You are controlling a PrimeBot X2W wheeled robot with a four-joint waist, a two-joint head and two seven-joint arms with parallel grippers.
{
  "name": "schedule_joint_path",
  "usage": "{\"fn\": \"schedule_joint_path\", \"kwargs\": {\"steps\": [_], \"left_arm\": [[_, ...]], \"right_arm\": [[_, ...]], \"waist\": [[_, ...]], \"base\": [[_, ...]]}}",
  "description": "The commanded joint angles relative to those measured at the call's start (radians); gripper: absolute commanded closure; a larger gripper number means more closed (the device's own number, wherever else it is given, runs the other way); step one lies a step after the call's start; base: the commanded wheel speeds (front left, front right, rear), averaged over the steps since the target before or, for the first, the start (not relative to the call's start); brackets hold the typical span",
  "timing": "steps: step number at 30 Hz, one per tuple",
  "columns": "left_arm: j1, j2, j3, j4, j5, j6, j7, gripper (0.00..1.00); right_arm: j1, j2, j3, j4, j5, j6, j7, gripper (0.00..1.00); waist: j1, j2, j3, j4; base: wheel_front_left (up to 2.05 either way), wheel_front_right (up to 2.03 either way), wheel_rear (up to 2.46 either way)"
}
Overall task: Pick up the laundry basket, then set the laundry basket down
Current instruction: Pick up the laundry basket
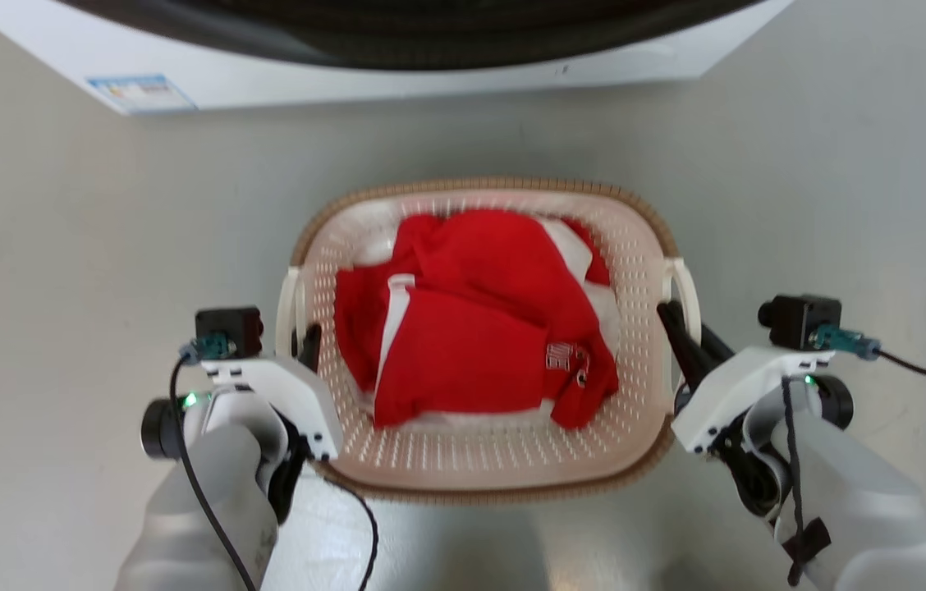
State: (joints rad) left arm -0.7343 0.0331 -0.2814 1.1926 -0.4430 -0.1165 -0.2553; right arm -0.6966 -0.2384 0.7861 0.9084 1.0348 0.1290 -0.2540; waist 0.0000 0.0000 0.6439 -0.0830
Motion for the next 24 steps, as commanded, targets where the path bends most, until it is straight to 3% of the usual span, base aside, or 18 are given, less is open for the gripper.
{"fn": "schedule_joint_path", "kwargs": {"steps": [1, 12, 24], "left_arm": [[0.038, 0.017, 0.009, 0.002, -0.016, -0.011, -0.002, 1.00], [0.139, 0.017, -0.100, 0.037, -0.171, -0.014, 0.083, 1.00], [0.199, 0.021, -0.166, 0.051, -0.257, -0.014, 0.197, 1.00]], "right_arm": [[0.047, -0.002, 0.024, 0.000, 0.020, 0.002, -0.008, 1.00], [0.099, -0.005, 0.195, 0.063, 0.182, 0.002, 0.084, 1.00], [0.117, -0.009, 0.285, 0.094, 0.288, 0.002, 0.165, 1.00]], "waist": [[0.0000, 0.0000, -0.069, -0.009], [0.0000, 0.0000, -0.301, -0.010], [0.0000, 0.0000, -0.465, -0.021]], "base": [[0.00, 0.00, 0.00], [0.00, 0.00, 0.00], [0.00, 0.00, 0.00]]}}
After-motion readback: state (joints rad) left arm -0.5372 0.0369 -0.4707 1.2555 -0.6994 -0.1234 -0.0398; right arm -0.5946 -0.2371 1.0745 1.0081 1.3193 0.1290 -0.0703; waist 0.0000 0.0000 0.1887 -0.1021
